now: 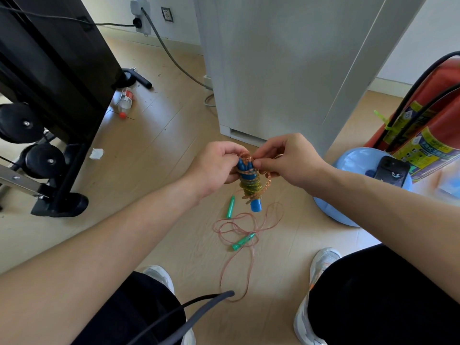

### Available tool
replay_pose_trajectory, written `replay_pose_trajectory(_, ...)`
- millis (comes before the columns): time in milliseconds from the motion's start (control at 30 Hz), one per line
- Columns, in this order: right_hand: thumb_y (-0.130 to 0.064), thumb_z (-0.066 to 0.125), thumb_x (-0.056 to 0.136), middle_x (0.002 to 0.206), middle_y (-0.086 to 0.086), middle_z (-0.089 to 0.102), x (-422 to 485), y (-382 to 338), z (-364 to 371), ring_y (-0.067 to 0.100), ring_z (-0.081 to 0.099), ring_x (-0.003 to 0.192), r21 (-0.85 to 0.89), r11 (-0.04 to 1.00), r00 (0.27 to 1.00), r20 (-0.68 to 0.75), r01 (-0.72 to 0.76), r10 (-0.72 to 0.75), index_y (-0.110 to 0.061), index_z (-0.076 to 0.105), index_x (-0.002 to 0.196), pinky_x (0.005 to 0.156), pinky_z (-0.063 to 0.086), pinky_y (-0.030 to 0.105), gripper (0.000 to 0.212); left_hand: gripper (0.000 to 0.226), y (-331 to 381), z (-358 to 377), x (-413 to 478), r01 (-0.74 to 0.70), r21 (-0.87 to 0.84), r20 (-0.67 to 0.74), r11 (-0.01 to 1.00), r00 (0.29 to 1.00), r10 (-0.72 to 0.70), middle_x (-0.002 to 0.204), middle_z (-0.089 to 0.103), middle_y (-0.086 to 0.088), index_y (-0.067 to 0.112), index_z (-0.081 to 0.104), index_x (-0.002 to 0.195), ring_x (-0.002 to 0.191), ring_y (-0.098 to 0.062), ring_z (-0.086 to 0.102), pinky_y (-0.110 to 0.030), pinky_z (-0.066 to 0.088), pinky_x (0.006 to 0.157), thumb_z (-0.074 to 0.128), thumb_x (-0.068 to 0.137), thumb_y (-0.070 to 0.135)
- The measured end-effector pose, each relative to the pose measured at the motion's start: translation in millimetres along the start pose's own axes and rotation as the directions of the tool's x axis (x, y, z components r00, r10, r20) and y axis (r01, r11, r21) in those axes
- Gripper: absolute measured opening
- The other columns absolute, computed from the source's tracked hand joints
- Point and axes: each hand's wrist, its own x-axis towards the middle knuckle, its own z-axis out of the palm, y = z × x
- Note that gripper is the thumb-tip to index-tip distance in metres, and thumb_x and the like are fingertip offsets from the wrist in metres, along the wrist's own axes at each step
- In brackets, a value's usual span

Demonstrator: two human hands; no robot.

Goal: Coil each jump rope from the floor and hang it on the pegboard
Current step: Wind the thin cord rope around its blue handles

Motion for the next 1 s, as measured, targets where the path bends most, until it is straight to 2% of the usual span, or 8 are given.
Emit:
replay_pose_trajectory(67,-0.008,0.083,0.078,0.062,-0.003,0.069,-0.3,-0.6,-1.4,0.006,0.064,0.055,0.051,0.998,1.0,0.012,-0.025,0.025,-0.014,0.074,0.081,0.057,0.054,0.022,0.011,0.034,-1.6,-1.0,-0.7,0.013,-0.035,0.029,0.999,1.0,-0.012,0.055,0.063,0.013,0.02,0.067,0.094,0.058,-0.001,0.064,-0.034,0.059,0.085,0.042,0.101,-0.001)
replay_pose_trajectory(133,-0.006,0.083,0.077,0.061,-0.004,0.069,-0.4,-1.6,-3.6,0.005,0.064,0.054,0.087,0.995,0.999,0.027,-0.039,0.037,-0.011,0.072,0.082,0.055,0.052,0.02,0.013,0.031,-1.9,-3.7,-0.8,0.039,-0.1,0.063,0.994,0.997,-0.033,0.082,0.073,-0.001,0.018,0.068,0.097,0.078,-0.009,0.071,-0.038,0.059,0.088,0.045,0.101,-0.002)
replay_pose_trajectory(200,-0.006,0.084,0.076,0.061,-0.004,0.069,0.3,-2.3,-6.9,0.006,0.064,0.053,0.108,0.993,0.998,0.045,-0.048,0.043,-0.011,0.071,0.081,0.054,0.051,0.019,0.015,0.027,-1.8,-7.2,-1.3,0.084,-0.18,0.096,0.98,0.993,-0.068,0.103,0.073,-0.014,0.013,0.068,0.099,0.096,-0.021,0.073,-0.035,0.061,0.085,0.048,0.1,-0.005)
replay_pose_trajectory(400,-0.002,0.083,0.075,0.061,0.0,0.069,0.7,-2.1,-11.8,0.008,0.062,0.052,0.123,0.992,0.995,0.098,0.004,-0.016,-0.009,0.071,0.08,0.052,0.049,0.019,0.015,0.021,-2.4,-12.3,-2.5,0.114,-0.313,0.141,0.943,0.987,-0.072,0.09,0.077,-0.009,0.007,0.068,0.097,0.089,-0.018,0.075,-0.028,0.062,0.075,0.055,0.093,-0.01)
replay_pose_trajectory(600,0.0,0.082,0.073,0.063,0.001,0.07,2.2,-2.7,-17.6,0.01,0.062,0.053,0.193,0.98,0.987,0.142,0.046,-0.074,-0.007,0.071,0.083,0.051,0.049,0.018,0.016,0.017,-1.8,-18.7,-3.2,0.089,-0.301,0.208,0.95,0.978,-0.026,0.093,0.074,-0.01,0.007,0.064,0.094,0.09,-0.02,0.073,-0.035,0.062,0.081,0.058,0.091,-0.008)
replay_pose_trajectory(733,0.001,0.08,0.074,0.065,0.001,0.071,4.4,1.1,-20.4,0.015,0.065,0.058,0.193,0.98,0.973,0.217,0.043,-0.085,-0.008,0.071,0.085,0.057,0.053,0.022,0.018,0.013,-4.2,-19.5,-6.4,0.098,-0.233,0.347,0.968,0.938,-0.011,0.095,0.066,-0.007,0.007,0.059,0.096,0.09,-0.016,0.068,-0.034,0.059,0.088,0.055,0.094,-0.006)
replay_pose_trajectory(833,0.004,0.076,0.078,0.07,0.003,0.072,5.3,2.8,-21.0,0.017,0.068,0.063,0.221,0.975,0.956,0.281,0.021,-0.084,-0.008,0.07,0.088,0.063,0.058,0.024,0.017,0.011,-3.9,-18.5,-8.6,0.065,-0.141,0.413,0.988,0.911,-0.001,0.091,0.063,-0.005,0.008,0.057,0.095,0.084,-0.012,0.064,-0.028,0.057,0.084,0.051,0.098,-0.001)
replay_pose_trajectory(1000,0.004,0.07,0.086,0.082,0.004,0.071,1.5,0.1,-16.4,0.016,0.066,0.074,0.161,0.987,0.932,0.355,0.024,-0.081,-0.015,0.072,0.091,0.069,0.058,0.026,0.02,0.015,-5.7,-18.4,-6.2,0.047,-0.054,0.408,0.997,0.913,-0.021,0.093,0.061,-0.009,0.009,0.057,0.091,0.093,-0.022,0.058,-0.042,0.051,0.093,0.047,0.101,0.004)
